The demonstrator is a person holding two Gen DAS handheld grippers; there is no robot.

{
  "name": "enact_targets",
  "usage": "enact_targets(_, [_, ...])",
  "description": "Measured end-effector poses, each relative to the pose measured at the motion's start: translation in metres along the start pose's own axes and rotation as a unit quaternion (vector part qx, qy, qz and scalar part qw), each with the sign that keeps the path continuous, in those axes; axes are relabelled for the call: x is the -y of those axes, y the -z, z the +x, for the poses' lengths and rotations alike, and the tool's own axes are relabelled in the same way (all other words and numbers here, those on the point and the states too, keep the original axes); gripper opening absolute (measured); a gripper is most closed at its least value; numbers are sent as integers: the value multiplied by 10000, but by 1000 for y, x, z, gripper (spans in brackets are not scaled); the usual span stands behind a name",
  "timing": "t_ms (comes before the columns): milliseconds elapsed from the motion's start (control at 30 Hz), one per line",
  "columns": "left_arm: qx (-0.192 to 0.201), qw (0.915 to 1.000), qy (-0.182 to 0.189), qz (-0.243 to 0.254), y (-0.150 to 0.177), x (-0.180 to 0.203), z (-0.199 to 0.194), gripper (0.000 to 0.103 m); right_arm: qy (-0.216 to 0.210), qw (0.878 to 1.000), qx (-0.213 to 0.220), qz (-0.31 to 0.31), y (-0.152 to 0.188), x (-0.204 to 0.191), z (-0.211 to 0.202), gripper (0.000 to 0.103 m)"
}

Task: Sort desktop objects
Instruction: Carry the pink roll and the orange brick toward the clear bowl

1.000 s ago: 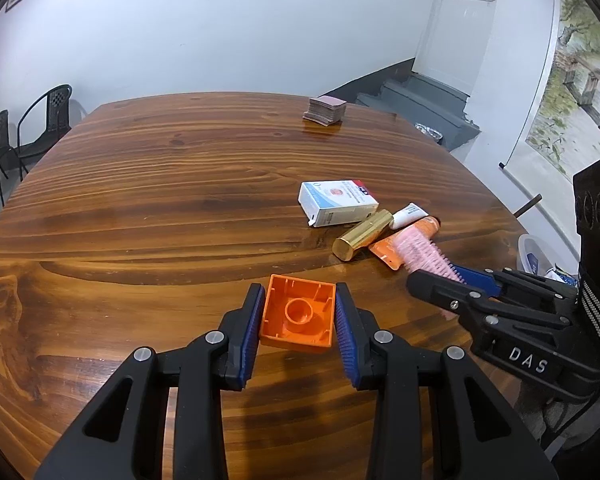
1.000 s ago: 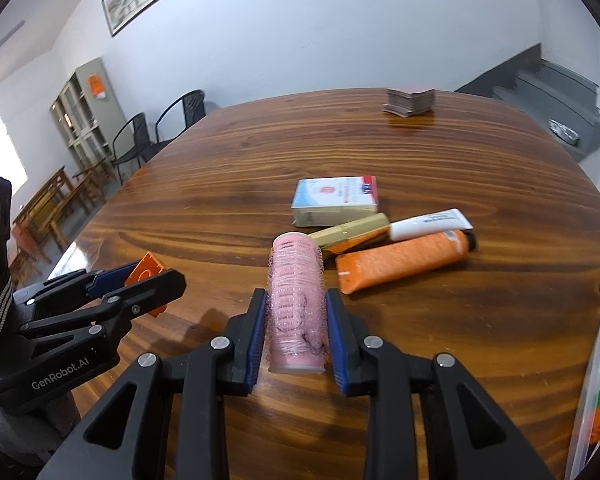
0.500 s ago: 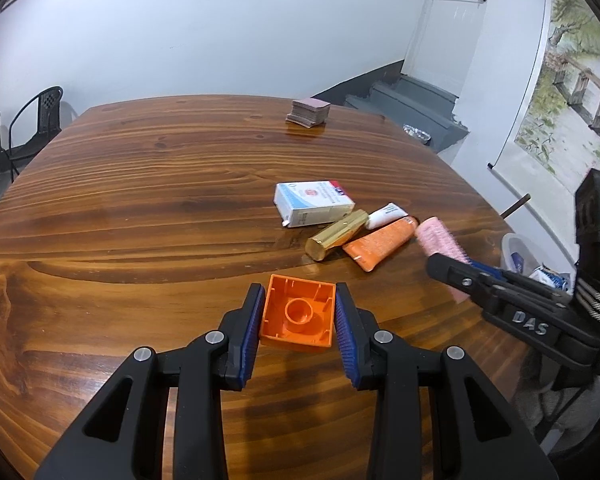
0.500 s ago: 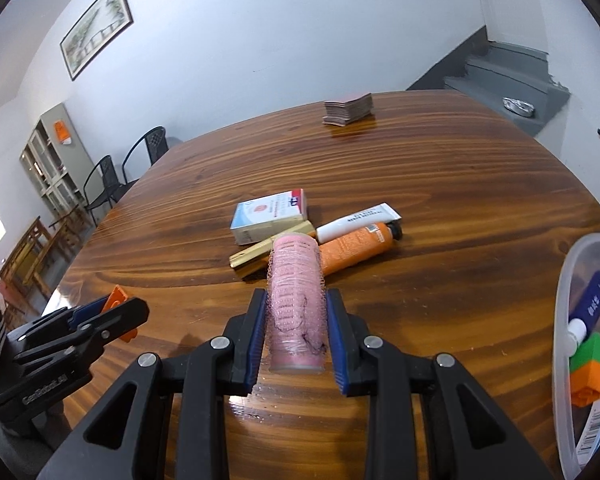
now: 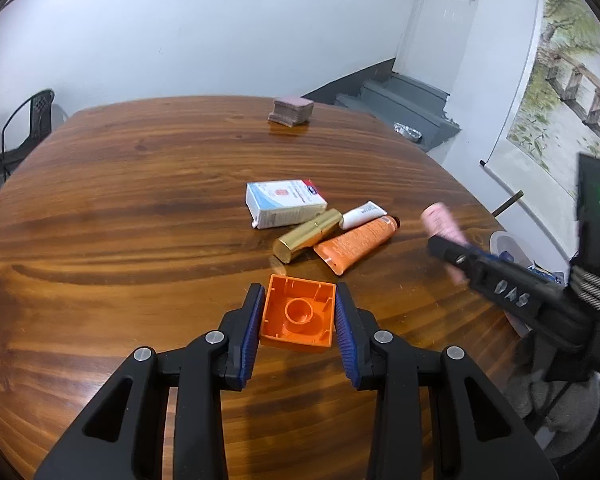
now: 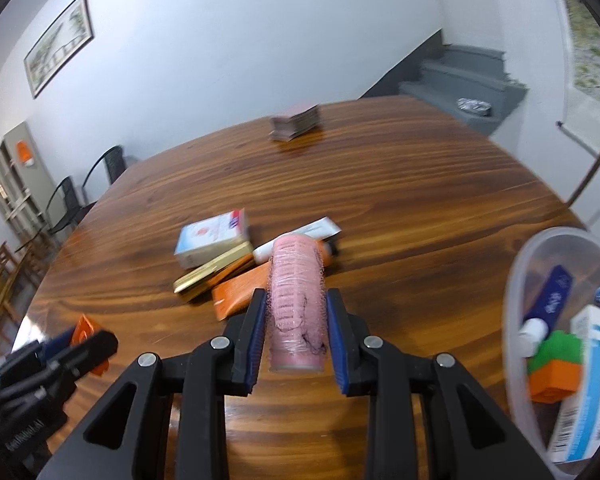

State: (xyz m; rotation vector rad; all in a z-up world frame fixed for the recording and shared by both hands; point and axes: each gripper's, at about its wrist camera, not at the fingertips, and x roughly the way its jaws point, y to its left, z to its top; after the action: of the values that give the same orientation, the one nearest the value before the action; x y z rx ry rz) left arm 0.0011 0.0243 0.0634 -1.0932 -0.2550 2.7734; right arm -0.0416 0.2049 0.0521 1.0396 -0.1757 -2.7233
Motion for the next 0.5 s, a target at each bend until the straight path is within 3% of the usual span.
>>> enact_targets(500, [-137, 9985, 271, 466, 13, 50, 13, 38, 664, 9976, 208, 5, -13, 38, -34, 32])
